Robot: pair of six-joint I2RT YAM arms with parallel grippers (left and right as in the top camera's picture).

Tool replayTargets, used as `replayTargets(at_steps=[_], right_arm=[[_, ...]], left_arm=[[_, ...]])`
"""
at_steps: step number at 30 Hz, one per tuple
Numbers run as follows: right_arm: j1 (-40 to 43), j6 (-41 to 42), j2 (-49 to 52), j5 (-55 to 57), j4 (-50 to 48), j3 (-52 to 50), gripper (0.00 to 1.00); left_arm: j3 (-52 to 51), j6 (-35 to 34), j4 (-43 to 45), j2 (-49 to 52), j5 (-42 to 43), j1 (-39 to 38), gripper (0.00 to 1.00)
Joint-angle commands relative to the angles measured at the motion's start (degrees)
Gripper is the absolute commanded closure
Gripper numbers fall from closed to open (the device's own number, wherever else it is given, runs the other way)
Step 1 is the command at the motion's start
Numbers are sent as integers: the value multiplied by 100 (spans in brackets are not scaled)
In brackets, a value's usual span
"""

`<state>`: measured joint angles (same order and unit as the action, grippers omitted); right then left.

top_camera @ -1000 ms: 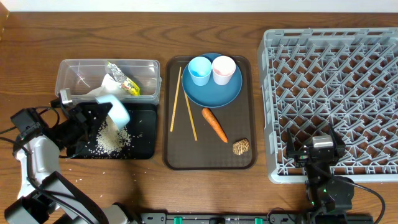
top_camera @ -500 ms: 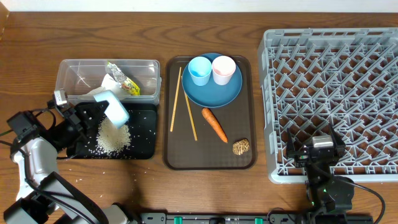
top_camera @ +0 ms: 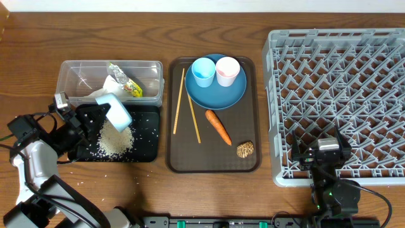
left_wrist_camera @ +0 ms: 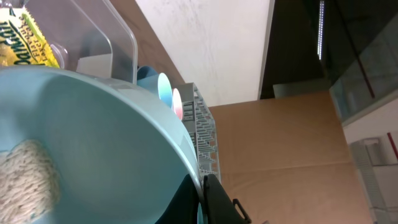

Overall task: Sort waste into correct bins and load items into the dishwasher rack
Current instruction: 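Tilt the bowl with the left gripper to pour rice onto the black tray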

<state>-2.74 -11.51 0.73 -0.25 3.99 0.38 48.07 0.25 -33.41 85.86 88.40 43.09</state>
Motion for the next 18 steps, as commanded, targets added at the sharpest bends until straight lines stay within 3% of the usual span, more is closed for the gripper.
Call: replayTargets(at_steps=[1, 7, 12, 16, 18], right_arm=[[44, -35, -9, -20, 22, -7, 1], [44, -35, -9, -20, 22, -7, 1], [44, -35, -9, -20, 22, -7, 1], [42, -35, -9, -20, 22, -7, 1], [44, -35, -9, -20, 22, -7, 1]], left_arm=[[-66, -107, 24, -46, 173, 31, 94], [-66, -372, 553, -20, 162, 109, 94], [-74, -533, 476, -20, -205, 210, 94], [-76, -291, 317, -20, 131, 223, 94], [-76, -614, 520, -9, 79, 304, 94]])
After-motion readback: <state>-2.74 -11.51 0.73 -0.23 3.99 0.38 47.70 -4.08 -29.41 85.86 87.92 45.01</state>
